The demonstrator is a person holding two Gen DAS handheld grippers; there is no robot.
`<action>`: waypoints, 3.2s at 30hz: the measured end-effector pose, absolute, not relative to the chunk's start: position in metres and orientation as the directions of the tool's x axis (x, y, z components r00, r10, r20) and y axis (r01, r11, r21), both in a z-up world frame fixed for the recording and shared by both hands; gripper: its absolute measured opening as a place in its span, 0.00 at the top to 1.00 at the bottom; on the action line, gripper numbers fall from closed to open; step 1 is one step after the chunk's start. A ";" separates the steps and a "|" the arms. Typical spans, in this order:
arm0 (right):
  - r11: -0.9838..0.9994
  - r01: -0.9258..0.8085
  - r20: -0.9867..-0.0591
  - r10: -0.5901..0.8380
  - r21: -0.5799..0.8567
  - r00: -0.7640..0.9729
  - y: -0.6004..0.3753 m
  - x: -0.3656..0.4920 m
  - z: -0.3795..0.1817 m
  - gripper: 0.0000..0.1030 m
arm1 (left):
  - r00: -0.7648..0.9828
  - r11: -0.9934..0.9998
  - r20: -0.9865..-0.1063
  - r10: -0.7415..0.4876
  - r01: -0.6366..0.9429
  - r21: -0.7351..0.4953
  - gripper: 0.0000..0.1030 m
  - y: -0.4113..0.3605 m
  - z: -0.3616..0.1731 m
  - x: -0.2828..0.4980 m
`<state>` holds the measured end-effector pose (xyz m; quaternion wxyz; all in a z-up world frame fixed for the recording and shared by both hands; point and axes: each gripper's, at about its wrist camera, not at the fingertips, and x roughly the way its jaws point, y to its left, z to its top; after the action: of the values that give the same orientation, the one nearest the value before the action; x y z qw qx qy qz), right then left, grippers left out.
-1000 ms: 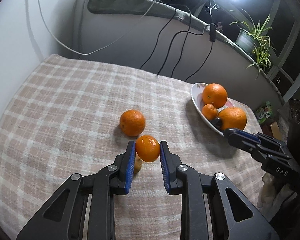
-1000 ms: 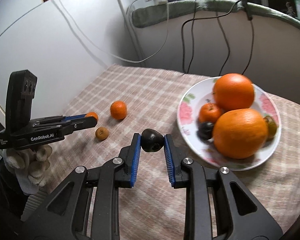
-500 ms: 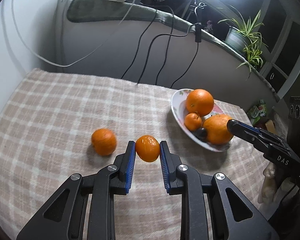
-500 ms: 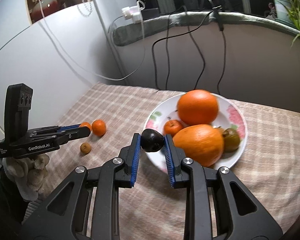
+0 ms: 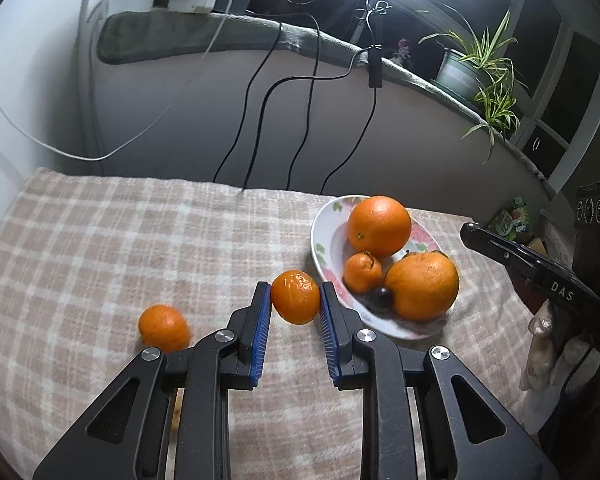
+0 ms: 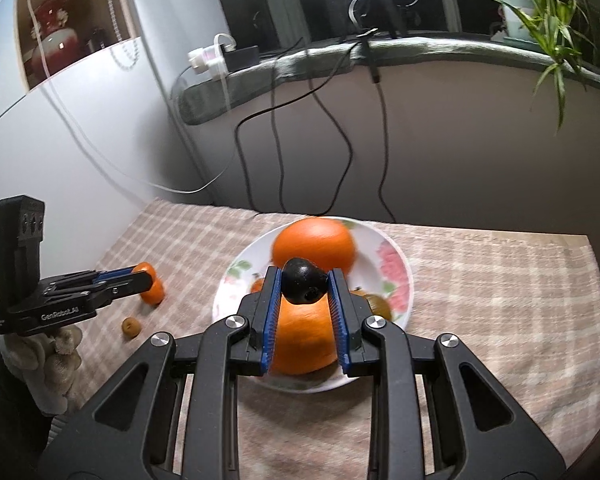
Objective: Organize fruits
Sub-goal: 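Carry the plum with the right tool while the left tool carries the tangerine to the plate, then open the right tool over the plate while the left tool releases the tangerine there, then pull both tools back from the plate toward the remaining loose fruit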
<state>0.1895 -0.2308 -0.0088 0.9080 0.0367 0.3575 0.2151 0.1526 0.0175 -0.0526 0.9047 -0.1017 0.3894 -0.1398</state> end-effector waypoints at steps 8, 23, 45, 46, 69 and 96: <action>0.924 -0.315 -0.653 0.377 0.216 0.657 -0.249 0.207 -0.018 0.76 | 0.649 0.938 -0.680 -0.341 0.186 -0.293 0.78 0.009 -0.055 0.166; 0.930 -0.291 -0.680 0.365 0.226 0.637 -0.254 0.233 -0.034 0.76 | 0.624 0.933 -0.695 -0.356 0.201 -0.297 0.78 -0.007 -0.062 0.186; 0.923 -0.297 -0.699 0.380 0.245 0.606 -0.251 0.243 -0.045 0.76 | 0.591 0.924 -0.710 -0.383 0.227 -0.309 0.78 -0.020 -0.070 0.193; 0.923 -0.298 -0.699 0.380 0.244 0.605 -0.251 0.243 -0.045 0.76 | 0.591 0.923 -0.710 -0.383 0.228 -0.308 0.78 -0.021 -0.070 0.194; 0.916 -0.309 -0.690 0.396 0.254 0.606 -0.251 0.238 -0.041 0.46 | 0.592 0.918 -0.702 -0.396 0.254 -0.305 0.58 -0.028 -0.066 0.190; 0.923 -0.329 -0.671 0.372 0.198 0.641 -0.239 0.218 -0.020 0.16 | 0.666 0.954 -0.686 -0.294 0.248 -0.169 0.31 -0.038 -0.046 0.168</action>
<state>0.2177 -0.2390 -0.0197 0.9054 0.0285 0.3768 0.1937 0.1682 -0.0380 -0.0463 0.9121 -0.0304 0.3808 -0.1486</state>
